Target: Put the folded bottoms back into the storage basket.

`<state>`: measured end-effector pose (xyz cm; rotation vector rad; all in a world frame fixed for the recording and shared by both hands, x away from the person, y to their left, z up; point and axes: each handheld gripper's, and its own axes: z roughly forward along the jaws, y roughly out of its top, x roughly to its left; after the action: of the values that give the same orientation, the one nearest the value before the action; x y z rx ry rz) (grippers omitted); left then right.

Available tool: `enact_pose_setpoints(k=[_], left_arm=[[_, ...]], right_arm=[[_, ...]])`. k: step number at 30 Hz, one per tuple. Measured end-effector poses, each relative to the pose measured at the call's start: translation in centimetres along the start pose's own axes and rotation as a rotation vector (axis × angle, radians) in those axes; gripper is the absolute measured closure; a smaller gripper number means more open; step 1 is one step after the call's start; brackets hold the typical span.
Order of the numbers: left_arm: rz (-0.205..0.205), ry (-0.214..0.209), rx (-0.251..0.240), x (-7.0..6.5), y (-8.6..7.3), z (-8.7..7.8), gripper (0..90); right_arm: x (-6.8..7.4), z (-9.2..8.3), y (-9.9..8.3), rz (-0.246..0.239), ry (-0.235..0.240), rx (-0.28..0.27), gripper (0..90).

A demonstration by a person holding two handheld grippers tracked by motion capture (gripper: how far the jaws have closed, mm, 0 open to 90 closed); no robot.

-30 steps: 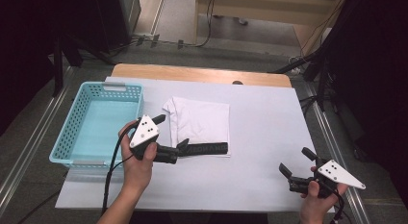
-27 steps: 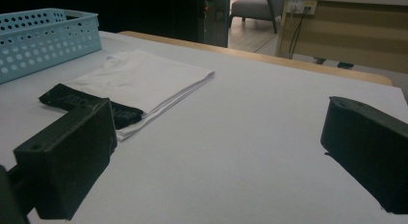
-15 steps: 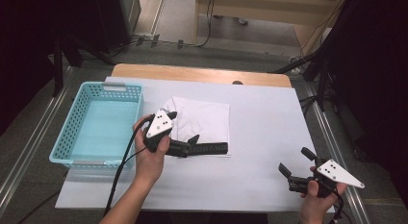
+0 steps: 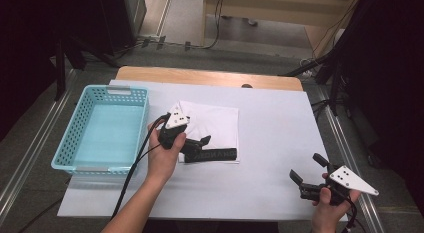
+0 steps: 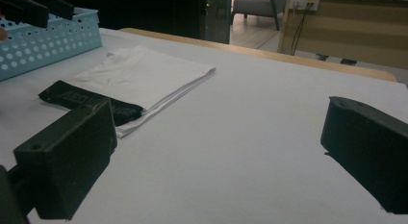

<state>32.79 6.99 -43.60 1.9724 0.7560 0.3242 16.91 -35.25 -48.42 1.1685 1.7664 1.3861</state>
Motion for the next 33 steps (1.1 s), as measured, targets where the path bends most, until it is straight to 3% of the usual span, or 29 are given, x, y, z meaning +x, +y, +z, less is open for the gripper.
enact_pose_setpoints(k=[3,9,10,15,17,24,33], left_arm=[[-0.041,0.001,0.071,0.6,-0.4,0.8,3.6],[-0.059,0.055,0.14,0.8,-0.8,1.4,6.9],[-0.08,0.076,0.164,0.9,-1.0,1.6,13.5],[-0.114,0.08,0.215,1.2,-1.7,2.0,15.6],[-0.136,0.098,0.257,1.4,-2.4,2.2,16.2],[-0.166,0.122,0.318,1.7,-3.8,2.1,17.1],[-0.203,0.146,0.349,1.9,-5.0,1.7,20.6]], right_arm=[[0.0,0.0,0.0,0.003,0.002,0.002,0.0],[0.1,0.1,0.0,0.004,0.003,0.004,0.0],[0.0,0.1,-0.1,0.006,0.005,0.004,0.0],[-0.1,0.1,-0.1,0.006,0.004,0.005,0.0],[-0.1,0.1,-0.1,0.007,0.004,0.005,0.0],[-0.1,0.1,-0.2,0.01,0.005,0.008,0.0],[-0.1,0.2,-0.1,0.008,0.007,0.007,0.0]])
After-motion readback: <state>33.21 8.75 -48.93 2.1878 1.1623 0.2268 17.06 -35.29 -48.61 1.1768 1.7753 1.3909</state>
